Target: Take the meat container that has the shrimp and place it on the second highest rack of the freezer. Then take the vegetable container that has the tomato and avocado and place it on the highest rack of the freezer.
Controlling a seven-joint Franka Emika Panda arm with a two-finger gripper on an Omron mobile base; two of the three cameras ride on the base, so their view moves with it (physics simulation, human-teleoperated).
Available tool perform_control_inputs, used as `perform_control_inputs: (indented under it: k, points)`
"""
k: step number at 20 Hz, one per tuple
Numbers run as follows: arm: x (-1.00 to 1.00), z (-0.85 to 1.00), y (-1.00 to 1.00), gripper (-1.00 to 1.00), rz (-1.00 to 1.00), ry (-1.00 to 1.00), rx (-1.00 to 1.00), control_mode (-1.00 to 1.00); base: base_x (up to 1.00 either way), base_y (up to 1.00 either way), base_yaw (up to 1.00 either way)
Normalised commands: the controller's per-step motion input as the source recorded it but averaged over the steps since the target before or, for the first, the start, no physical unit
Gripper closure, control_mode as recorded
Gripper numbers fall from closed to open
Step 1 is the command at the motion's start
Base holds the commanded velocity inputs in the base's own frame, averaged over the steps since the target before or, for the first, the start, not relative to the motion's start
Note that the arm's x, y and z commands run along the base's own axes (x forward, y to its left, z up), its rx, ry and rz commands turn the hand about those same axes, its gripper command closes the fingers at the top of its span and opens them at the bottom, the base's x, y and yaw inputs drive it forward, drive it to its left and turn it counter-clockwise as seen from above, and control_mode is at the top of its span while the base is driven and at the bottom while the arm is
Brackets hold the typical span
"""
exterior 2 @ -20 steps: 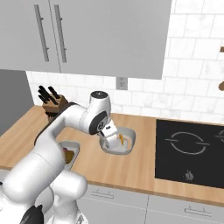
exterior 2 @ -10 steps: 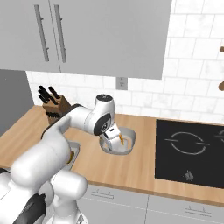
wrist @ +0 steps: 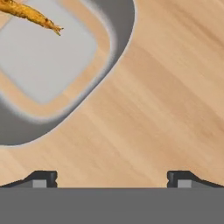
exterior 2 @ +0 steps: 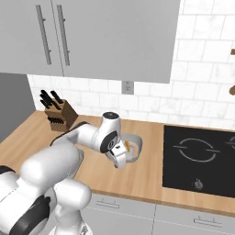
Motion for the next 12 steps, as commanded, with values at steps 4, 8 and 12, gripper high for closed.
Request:
perform_control_inputs:
  k: [4,8,12]
  points:
    - [0.48,-0.08,-0.11,-1.00,0.00,0.14,0.00,-1.00,0.00,0.00,0.00]
    - [0.21,-0.02,-0.17,-1.00,0.00,0.07,0.00,-1.00,0.00,0.00,0.00]
    - [0.07,0.00,-0.21,-1.00,0.00,0.00,0.00,-1.00,0.00,0.00,0.00]
